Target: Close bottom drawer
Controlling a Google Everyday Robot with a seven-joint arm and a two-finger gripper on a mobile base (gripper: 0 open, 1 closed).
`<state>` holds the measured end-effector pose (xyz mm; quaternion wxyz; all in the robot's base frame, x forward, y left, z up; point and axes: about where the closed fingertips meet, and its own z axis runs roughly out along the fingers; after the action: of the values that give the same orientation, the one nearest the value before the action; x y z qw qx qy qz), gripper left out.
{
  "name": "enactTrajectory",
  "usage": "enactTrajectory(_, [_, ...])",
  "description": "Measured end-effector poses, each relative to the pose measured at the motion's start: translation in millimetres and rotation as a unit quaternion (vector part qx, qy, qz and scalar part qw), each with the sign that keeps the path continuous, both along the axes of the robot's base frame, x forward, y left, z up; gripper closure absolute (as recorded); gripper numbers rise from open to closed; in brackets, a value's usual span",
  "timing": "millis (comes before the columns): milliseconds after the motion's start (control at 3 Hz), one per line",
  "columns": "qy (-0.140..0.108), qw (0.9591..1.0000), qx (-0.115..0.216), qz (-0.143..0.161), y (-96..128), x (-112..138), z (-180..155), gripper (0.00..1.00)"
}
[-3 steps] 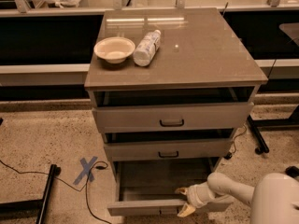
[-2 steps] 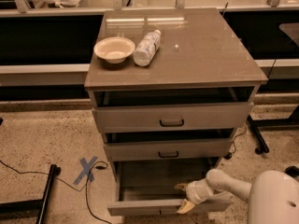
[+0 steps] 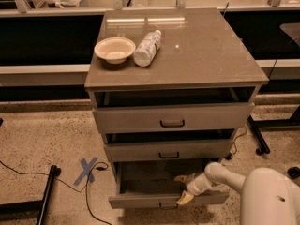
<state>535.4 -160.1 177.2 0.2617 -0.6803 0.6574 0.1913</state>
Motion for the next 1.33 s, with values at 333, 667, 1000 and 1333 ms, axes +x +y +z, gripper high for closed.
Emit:
enactTrajectory(333, [-0.009,1.0,0.002,-0.002,0,21,1,0.34])
enactTrajectory(667, [-0.013,0.9993,0.03,-0.017,-5,29,17,0.33])
enactTrajectory(1000, [-0.007,0.9969,0.066,-0.042,-16,11,38,0.32])
enactTrajectory(1333, [0.009,0.9923,0.113,-0.051,-19,-30,55,0.33])
